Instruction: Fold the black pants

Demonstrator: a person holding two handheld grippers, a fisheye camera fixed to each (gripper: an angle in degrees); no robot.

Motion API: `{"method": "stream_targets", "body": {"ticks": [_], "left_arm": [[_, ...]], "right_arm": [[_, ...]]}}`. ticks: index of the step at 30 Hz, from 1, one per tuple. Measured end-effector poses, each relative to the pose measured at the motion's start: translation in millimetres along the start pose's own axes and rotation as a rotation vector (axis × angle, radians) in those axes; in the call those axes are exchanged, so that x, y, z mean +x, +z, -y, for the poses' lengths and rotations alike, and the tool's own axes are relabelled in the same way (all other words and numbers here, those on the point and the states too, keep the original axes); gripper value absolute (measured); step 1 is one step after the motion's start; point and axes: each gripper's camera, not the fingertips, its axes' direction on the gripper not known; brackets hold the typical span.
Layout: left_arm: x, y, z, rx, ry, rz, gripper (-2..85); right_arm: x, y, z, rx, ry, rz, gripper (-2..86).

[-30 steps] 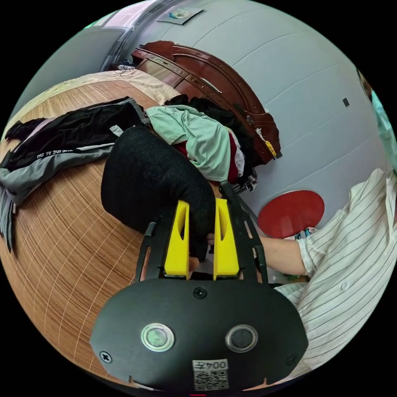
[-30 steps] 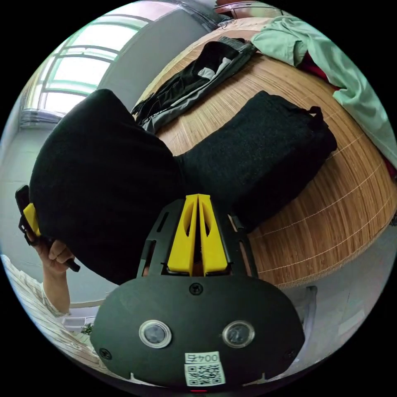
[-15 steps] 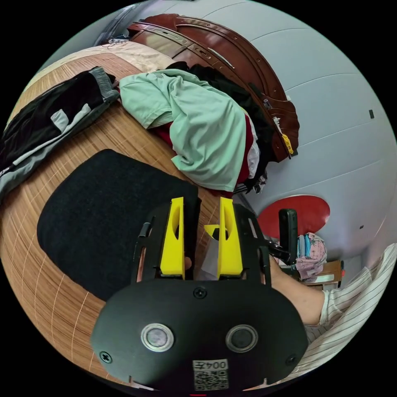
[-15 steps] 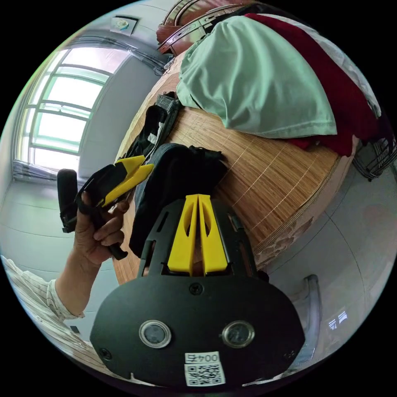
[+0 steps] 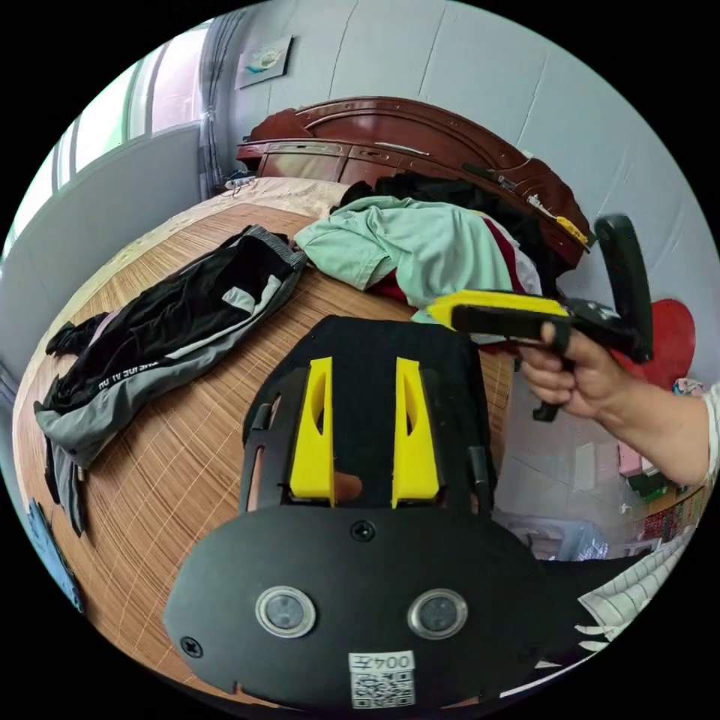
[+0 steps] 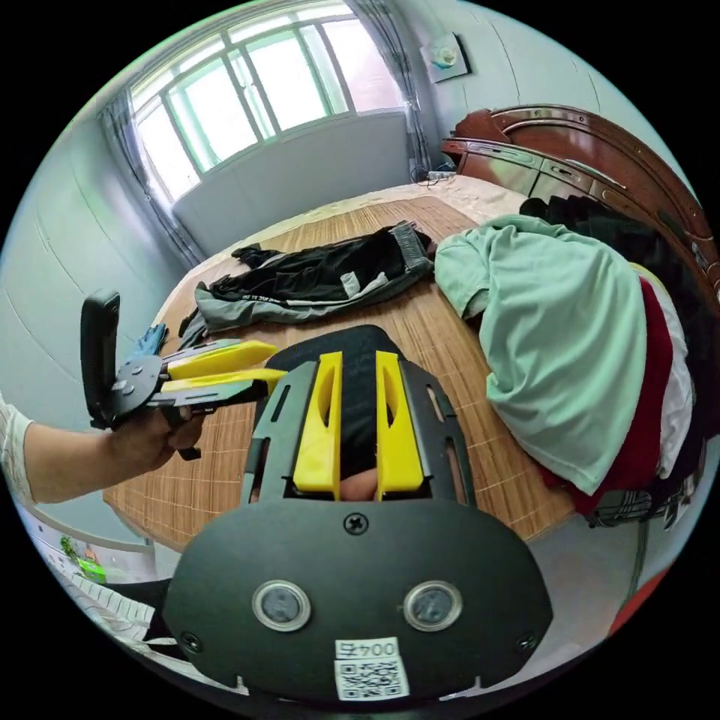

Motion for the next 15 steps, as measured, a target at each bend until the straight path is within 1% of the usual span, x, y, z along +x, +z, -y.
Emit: {"method": "stream_targets", "body": {"ticks": [2,4,5,6,8,10,13,15], "left_arm": [[31,11,-14,-0.029,0.057,-0.01,13.6],[53,26,-27,-0.042,0.082,0.023,14.1],[65,40,-31,-0.07,0.108,0.002,14.3],[78,55,-33,-0.093,0.145,-0.005,14.4],[99,71,-33,-0.093,0.205,0.046,14.5],[107,84,-33,-0.093,0.194,0.077,14.3],[106,91,-31,-0.076,0.148,0.073,13.7],[100,82,-19,-0.097,0.113,0.016,13.7]], "right_arm": [[-5,20,0,-0.072,-0.158,-0.067,7.9],[6,36,-16,-0.15,-0.213,-0.086,7.8],[16,46,-32,-0.198,-0.226,-0.093,7.6],[20,50,-41,-0.206,-0.236,-0.101,7.6],[35,55,-70,-0.179,-0.199,-0.125,7.2],[42,55,-80,-0.161,-0.159,-0.121,6.9],[45,56,-84,-0.14,-0.149,-0.137,6.6],[51,51,-79,-0.161,-0.119,-0.113,6.4]]}}
